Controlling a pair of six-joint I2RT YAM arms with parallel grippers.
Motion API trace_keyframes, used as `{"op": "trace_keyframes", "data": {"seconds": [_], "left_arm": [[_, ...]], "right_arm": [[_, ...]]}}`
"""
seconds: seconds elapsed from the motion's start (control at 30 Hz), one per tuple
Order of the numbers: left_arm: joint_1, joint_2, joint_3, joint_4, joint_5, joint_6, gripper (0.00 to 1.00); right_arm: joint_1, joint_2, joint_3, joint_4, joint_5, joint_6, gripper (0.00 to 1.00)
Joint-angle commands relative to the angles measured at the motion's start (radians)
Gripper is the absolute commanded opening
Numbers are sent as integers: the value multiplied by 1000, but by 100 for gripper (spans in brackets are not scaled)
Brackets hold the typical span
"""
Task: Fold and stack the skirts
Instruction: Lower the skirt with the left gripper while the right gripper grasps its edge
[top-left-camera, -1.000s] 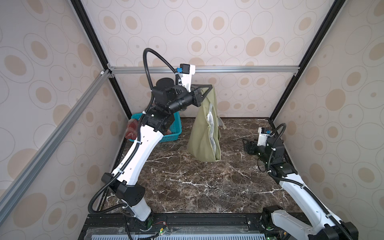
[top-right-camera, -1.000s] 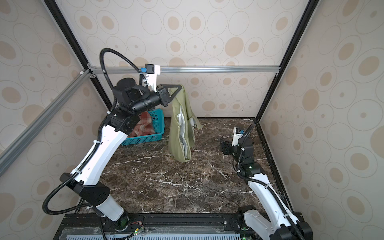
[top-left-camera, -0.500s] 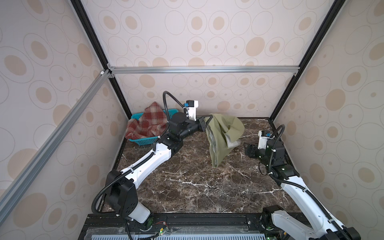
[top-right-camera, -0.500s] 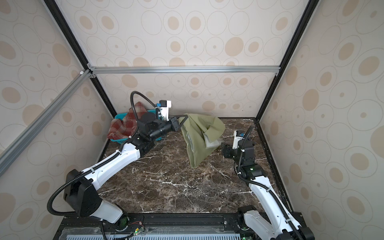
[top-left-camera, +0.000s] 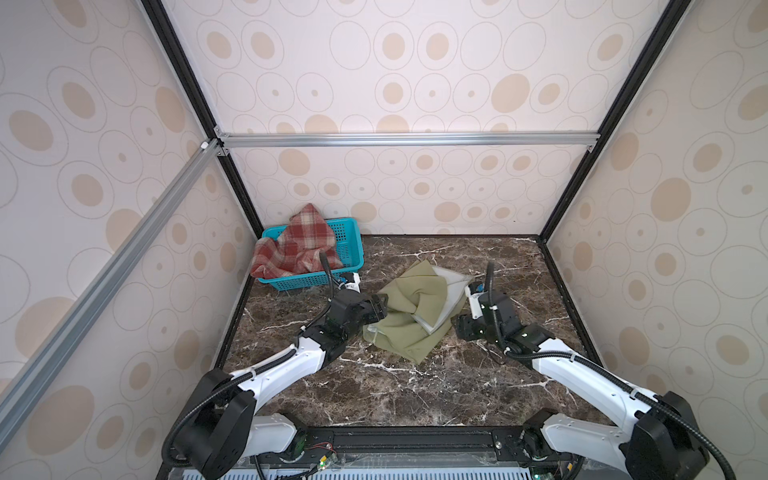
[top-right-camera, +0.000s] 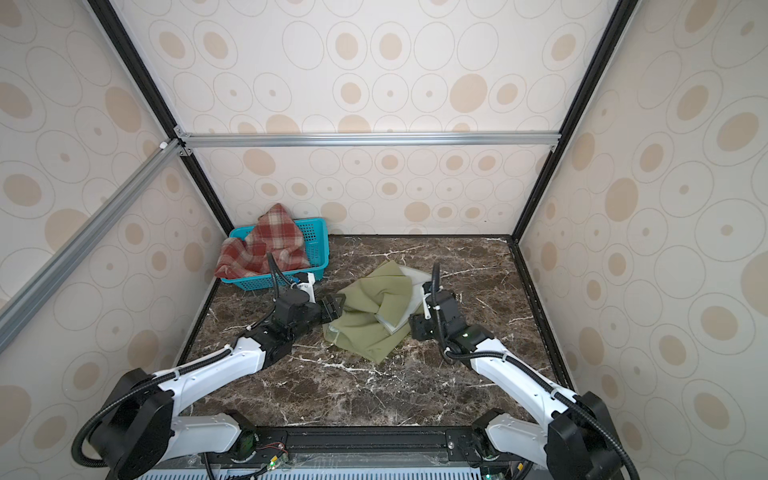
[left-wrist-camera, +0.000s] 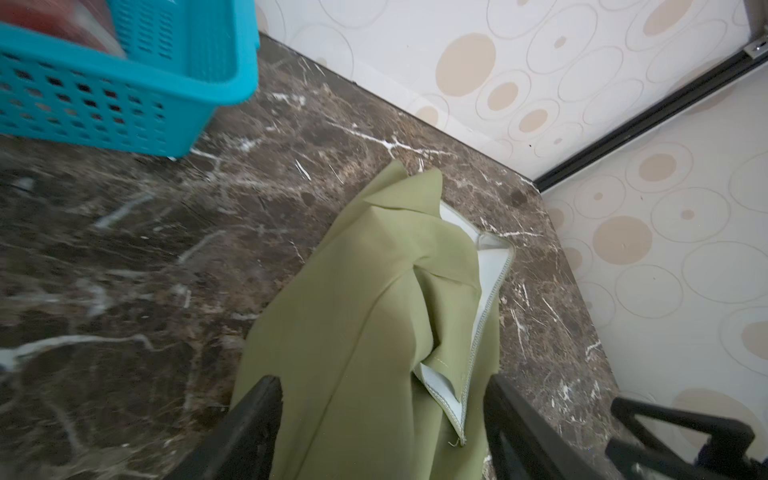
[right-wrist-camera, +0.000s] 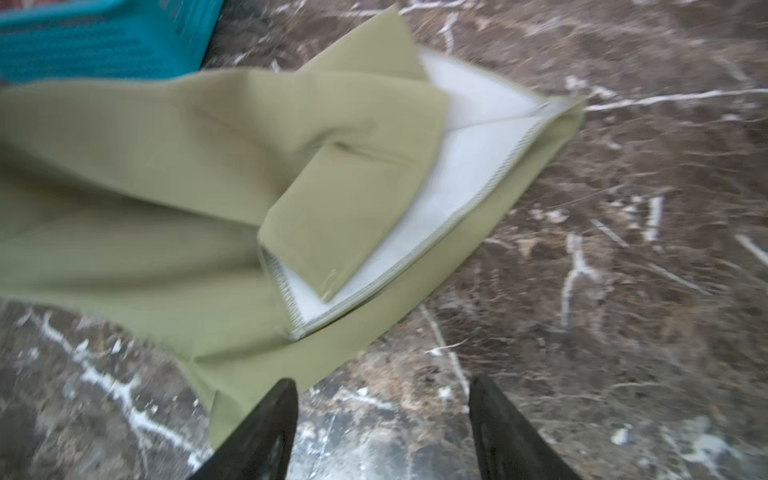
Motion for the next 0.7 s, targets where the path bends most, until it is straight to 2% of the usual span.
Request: {"op": "trace_keyframes", "data": {"seconds": [0.0,0.13,0.27,0.4,0.43,0.47,0.67], "left_arm": [[3,-75,39,-197,-130,70,77],[3,-147,42,-351,-189,102,80],[3,-169,38,-398,-178,124,80],[3,-133,24,-364,-153,125,79],[4,-116,23,-347,-140,124,79],[4,-100,26,-329,-127,124,79],[3,-33,53,-256,-74,139,78]], "right_arm": [[125,62,16,-62,78,37,68],[226,141,15,-76,56,112,67],[280,181,13,-87,28,157,68],[289,207,18,-77,-16,172,70],[288,215,21,-68,-35,170,76],[288,224,22,-60,-45,172,77],[288,280,23,9,-84,198,77]]}}
